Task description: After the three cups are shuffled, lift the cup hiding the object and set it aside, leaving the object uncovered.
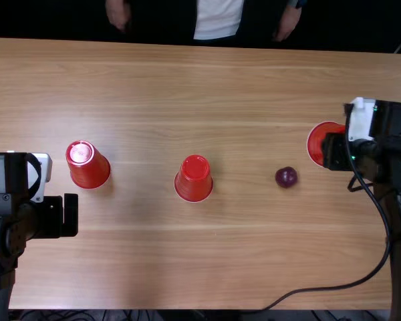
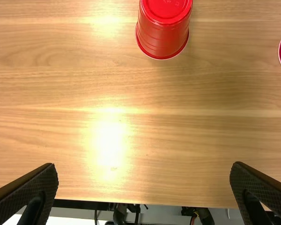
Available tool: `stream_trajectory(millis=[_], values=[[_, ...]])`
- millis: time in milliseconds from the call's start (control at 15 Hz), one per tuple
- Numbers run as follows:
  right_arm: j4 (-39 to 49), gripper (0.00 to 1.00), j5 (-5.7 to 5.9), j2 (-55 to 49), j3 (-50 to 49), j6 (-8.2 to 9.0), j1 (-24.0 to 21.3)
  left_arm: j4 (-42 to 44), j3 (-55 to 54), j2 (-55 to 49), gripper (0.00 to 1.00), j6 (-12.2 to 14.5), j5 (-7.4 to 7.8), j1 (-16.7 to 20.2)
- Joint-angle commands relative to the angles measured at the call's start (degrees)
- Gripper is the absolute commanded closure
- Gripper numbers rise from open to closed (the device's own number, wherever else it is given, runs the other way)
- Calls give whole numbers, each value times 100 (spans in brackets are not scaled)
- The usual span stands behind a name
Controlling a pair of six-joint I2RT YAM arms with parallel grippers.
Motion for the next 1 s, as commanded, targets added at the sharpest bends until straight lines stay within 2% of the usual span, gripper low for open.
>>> stream_trajectory(millis=[0, 400, 800, 867, 933], values=[[-29, 89, 14, -273, -333, -26, -154, -13, 179, -62, 0, -71, 76, 9], [76, 88, 14, -616, -1634, -5, -681, -3, 170, -62, 0, -61, 97, -27], [87, 86, 35, -484, -2310, 5, -734, -3, 170, -62, 0, -61, 97, -62], [87, 80, 35, -326, -2363, 5, -734, -3, 170, -62, 0, -61, 97, -62], [87, 66, 35, -238, -2416, 5, -734, -3, 170, -62, 0, -61, 97, -53]])
